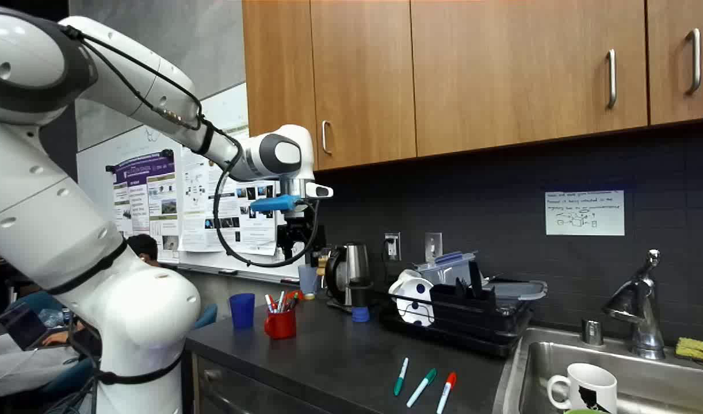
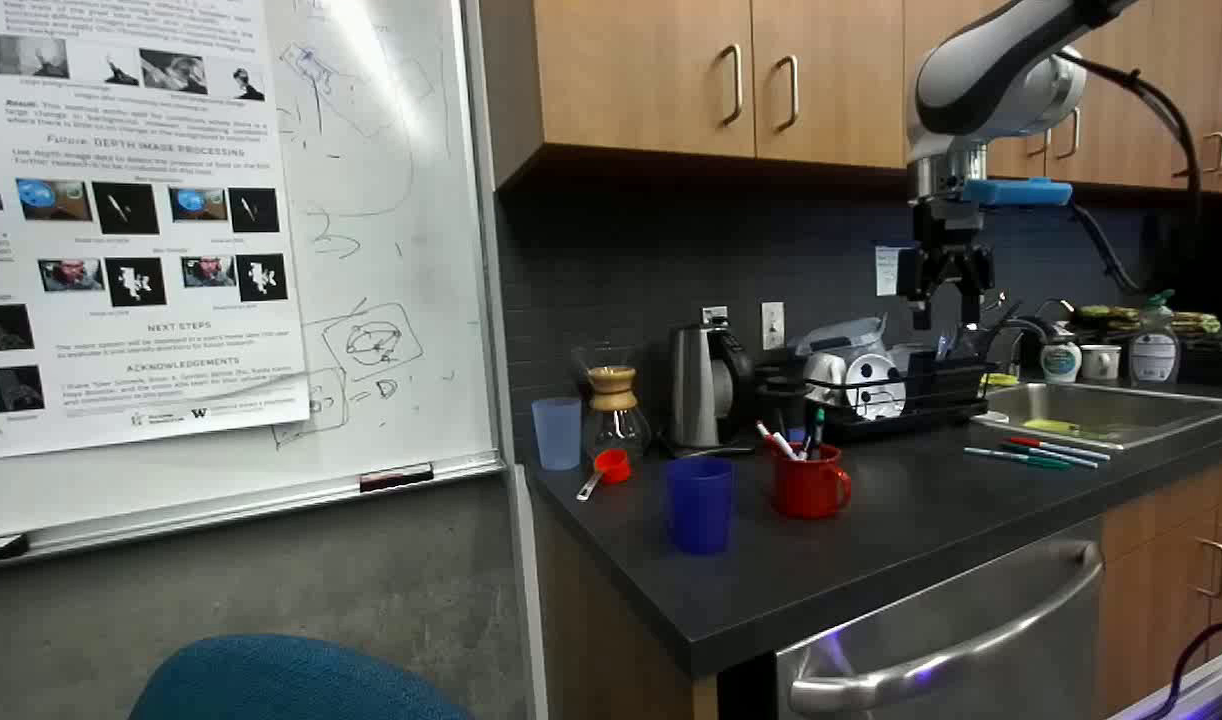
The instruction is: Put one green pen in the blue cup.
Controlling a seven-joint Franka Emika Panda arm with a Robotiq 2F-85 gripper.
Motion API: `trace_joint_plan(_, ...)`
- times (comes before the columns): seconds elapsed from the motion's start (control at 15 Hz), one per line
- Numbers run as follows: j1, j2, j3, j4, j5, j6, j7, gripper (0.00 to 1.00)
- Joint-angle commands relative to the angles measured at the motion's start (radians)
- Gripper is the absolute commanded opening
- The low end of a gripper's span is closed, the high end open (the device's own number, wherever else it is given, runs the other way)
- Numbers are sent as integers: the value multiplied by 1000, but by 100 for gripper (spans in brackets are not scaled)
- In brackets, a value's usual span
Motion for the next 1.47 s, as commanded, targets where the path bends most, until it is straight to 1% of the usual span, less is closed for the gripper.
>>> trace_joint_plan(0.0,-3,0,3,2,2,-2,-2,100)
trace_joint_plan(1.07,-3,9,1,6,-3,-2,-10,100)
trace_joint_plan(1.27,-13,40,-19,26,-30,0,-53,100)
trace_joint_plan(1.4,-31,73,-46,45,-64,11,-89,100)
